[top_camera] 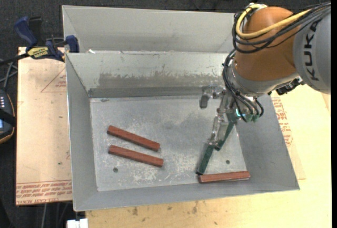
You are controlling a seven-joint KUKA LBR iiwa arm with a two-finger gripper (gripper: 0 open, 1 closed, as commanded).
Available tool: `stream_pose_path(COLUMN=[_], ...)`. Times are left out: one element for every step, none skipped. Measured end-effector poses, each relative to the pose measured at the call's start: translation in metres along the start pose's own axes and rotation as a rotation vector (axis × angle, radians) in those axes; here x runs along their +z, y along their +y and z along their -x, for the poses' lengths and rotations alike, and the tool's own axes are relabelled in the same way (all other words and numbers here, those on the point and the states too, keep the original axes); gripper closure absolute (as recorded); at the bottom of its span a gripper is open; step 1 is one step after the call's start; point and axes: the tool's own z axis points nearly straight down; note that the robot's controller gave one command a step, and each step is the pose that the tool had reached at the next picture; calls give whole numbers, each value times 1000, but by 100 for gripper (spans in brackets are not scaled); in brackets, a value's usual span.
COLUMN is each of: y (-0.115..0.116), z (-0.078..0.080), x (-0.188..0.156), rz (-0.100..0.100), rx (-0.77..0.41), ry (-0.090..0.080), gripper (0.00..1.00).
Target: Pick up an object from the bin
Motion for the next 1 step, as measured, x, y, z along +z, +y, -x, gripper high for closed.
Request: stream_pose_path(y=[0], z=[1], x=[-4], rz=[0], rx=[0], ry=[-8], gripper=[0])
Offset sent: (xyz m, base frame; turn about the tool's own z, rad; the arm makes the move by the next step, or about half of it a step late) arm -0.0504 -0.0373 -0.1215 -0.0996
